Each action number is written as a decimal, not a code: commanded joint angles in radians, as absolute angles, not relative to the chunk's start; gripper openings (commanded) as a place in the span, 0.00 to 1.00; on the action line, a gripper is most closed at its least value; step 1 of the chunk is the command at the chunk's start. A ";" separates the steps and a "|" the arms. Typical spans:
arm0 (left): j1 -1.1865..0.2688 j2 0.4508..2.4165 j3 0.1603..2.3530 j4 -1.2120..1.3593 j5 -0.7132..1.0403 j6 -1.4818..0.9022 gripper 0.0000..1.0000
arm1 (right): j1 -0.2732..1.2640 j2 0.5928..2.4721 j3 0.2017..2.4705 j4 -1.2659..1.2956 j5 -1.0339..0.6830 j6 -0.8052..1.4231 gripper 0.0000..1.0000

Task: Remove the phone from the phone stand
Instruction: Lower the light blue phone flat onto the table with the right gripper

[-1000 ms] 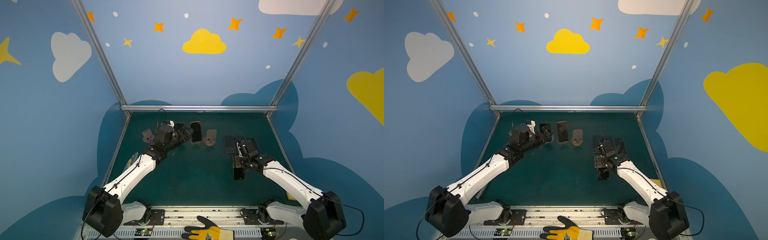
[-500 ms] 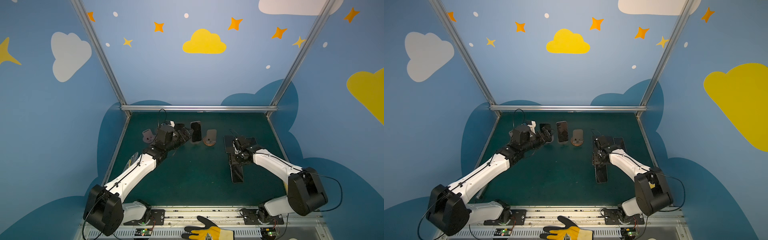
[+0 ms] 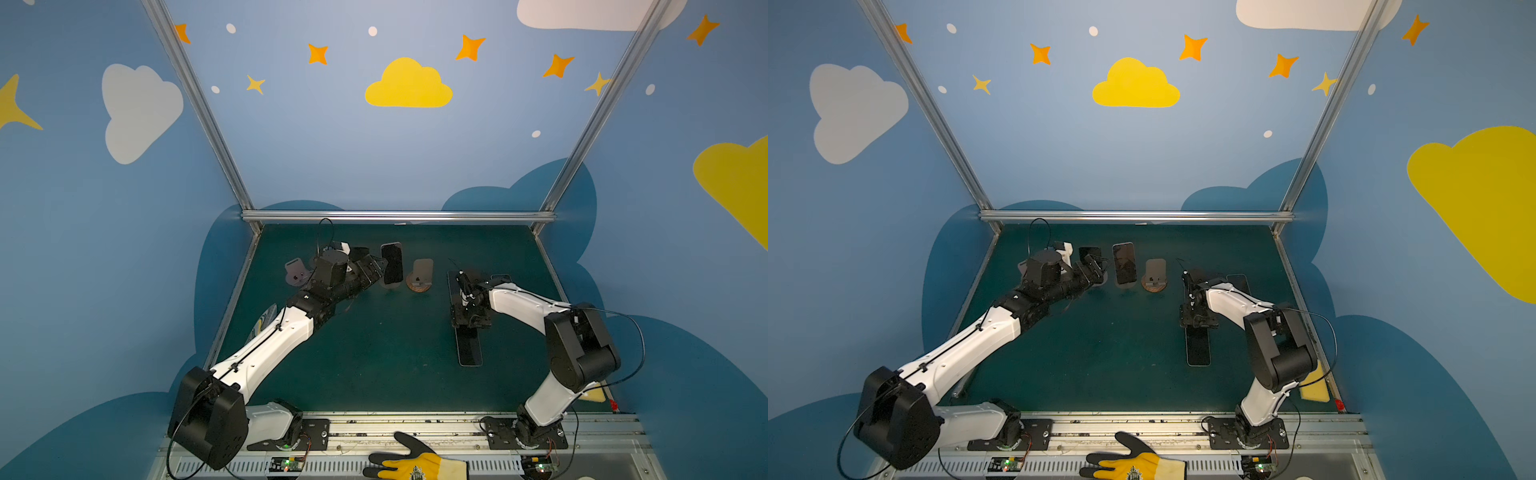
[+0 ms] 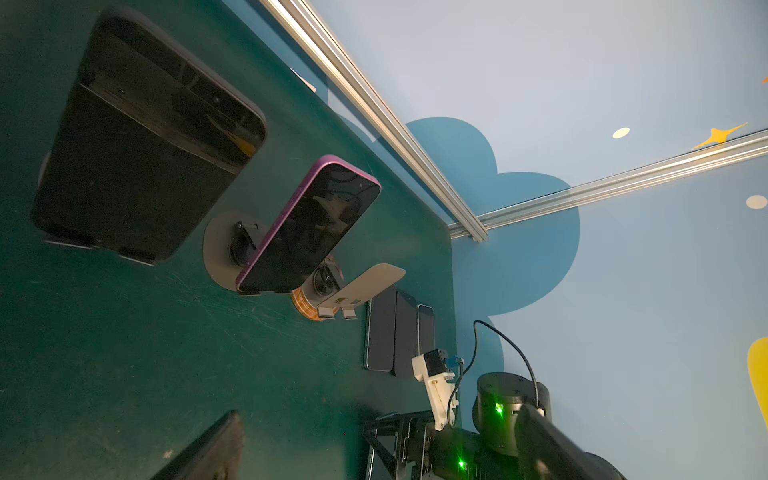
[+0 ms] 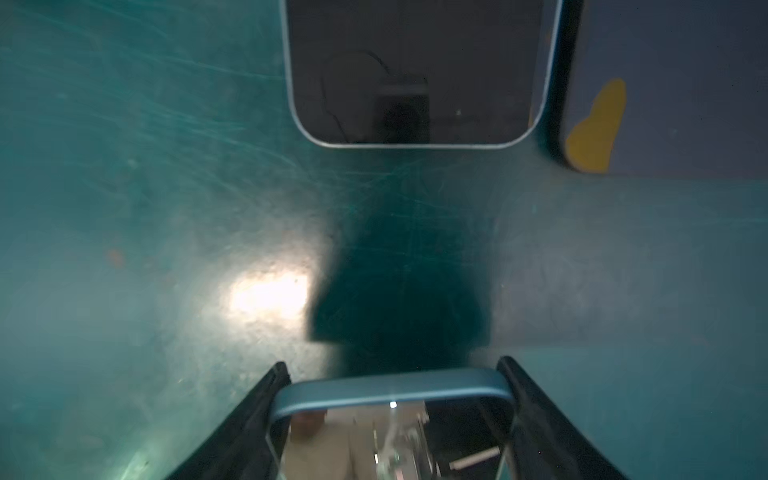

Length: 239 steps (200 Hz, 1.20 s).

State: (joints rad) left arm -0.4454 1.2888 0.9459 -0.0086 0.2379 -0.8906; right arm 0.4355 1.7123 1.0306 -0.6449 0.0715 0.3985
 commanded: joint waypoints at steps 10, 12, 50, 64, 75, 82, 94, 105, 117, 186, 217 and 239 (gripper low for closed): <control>-0.447 1.290 0.967 -0.012 0.231 -0.869 1.00 | 0.434 1.748 1.052 -0.652 0.115 0.431 0.66; -0.447 1.290 0.967 -0.013 0.231 -0.869 1.00 | 0.435 1.749 1.053 -0.653 0.117 0.431 0.66; -0.448 1.285 0.968 -0.014 0.234 -0.868 1.00 | 0.460 1.779 1.091 -0.676 0.191 0.423 0.67; -0.448 1.285 0.966 -0.014 0.230 -0.868 1.00 | 0.459 1.792 1.101 -0.676 0.201 0.418 0.67; -0.448 1.284 0.968 -0.012 0.231 -0.869 1.00 | 0.456 1.800 1.108 -0.674 0.197 0.416 0.67; -0.449 1.287 0.968 -0.012 0.234 -0.868 1.00 | 0.457 1.804 1.112 -0.673 0.196 0.415 0.67; -0.448 1.288 0.968 -0.015 0.232 -0.869 1.00 | 0.459 1.812 1.116 -0.673 0.197 0.412 0.67; -0.449 1.288 0.969 -0.015 0.234 -0.868 1.00 | 0.461 1.821 1.123 -0.675 0.201 0.414 0.68; -0.448 1.284 0.971 -0.015 0.234 -0.867 1.00 | 0.460 1.825 1.129 -0.672 0.196 0.412 0.67; -0.448 1.277 0.969 -0.014 0.235 -0.866 1.00 | 0.456 1.873 1.175 -0.691 0.201 0.406 0.70; -0.450 1.276 0.971 -0.013 0.239 -0.865 1.00 | 0.453 1.877 1.172 -0.698 0.208 0.410 0.71; -0.450 1.276 0.971 -0.015 0.235 -0.863 1.00 | 0.448 1.890 1.184 -0.719 0.207 0.417 0.72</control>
